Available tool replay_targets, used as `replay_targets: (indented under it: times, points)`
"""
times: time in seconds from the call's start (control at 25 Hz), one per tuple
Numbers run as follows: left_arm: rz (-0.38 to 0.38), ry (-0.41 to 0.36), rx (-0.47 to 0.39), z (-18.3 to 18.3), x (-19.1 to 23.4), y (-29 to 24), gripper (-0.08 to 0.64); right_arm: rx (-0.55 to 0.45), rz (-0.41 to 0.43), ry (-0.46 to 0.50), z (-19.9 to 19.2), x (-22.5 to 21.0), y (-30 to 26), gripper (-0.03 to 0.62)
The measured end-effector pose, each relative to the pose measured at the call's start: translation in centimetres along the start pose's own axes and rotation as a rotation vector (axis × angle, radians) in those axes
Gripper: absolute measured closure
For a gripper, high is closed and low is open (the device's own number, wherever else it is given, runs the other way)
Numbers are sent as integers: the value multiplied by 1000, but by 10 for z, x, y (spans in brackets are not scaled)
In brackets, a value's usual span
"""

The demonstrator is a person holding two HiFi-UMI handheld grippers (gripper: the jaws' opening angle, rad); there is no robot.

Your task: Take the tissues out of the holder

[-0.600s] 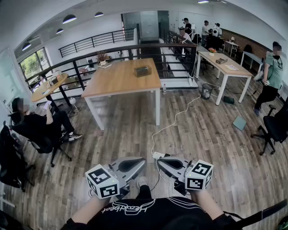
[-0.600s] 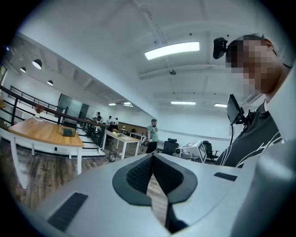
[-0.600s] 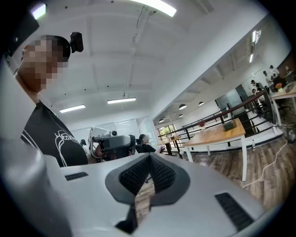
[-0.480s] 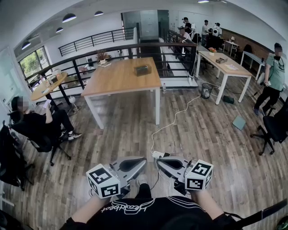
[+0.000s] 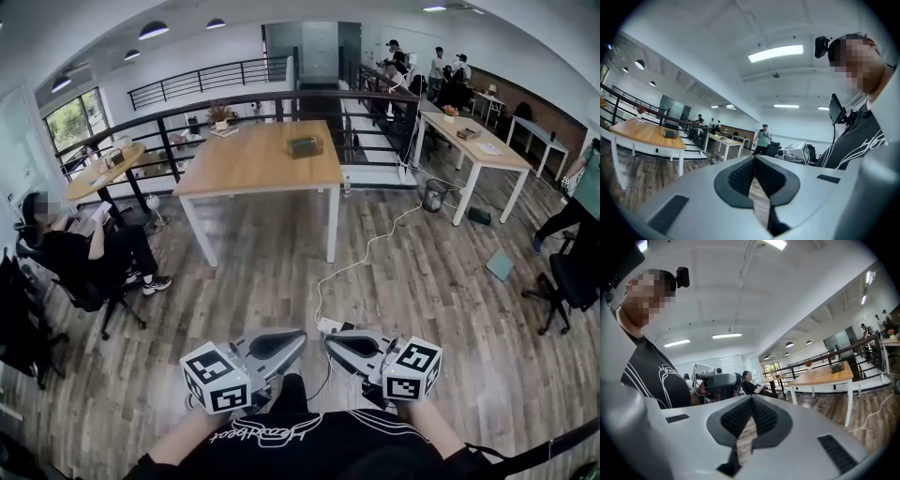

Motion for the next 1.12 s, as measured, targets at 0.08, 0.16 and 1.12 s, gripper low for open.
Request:
replay_targets:
  times: [0.08,0.16,1.12]
  points:
    - [-1,1,-5,0,9,2,546,3,2,8,-2,-4,-7,575]
    - [3,5,-10,1,20,2,546,13,2,22,-5,-10,-15,575]
    - [-108,70,-22,125,285,-32,546,29,-31,-39,14,-218,-208,575]
Point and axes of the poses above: the fingertips, and each gripper's own axes: y backward along the fingers, x to its left, z out of its top, the point moved 3 cm from there along y, backward along the fingers, and after that the axes turned 14 degrees about y, right-handed, at the moved point
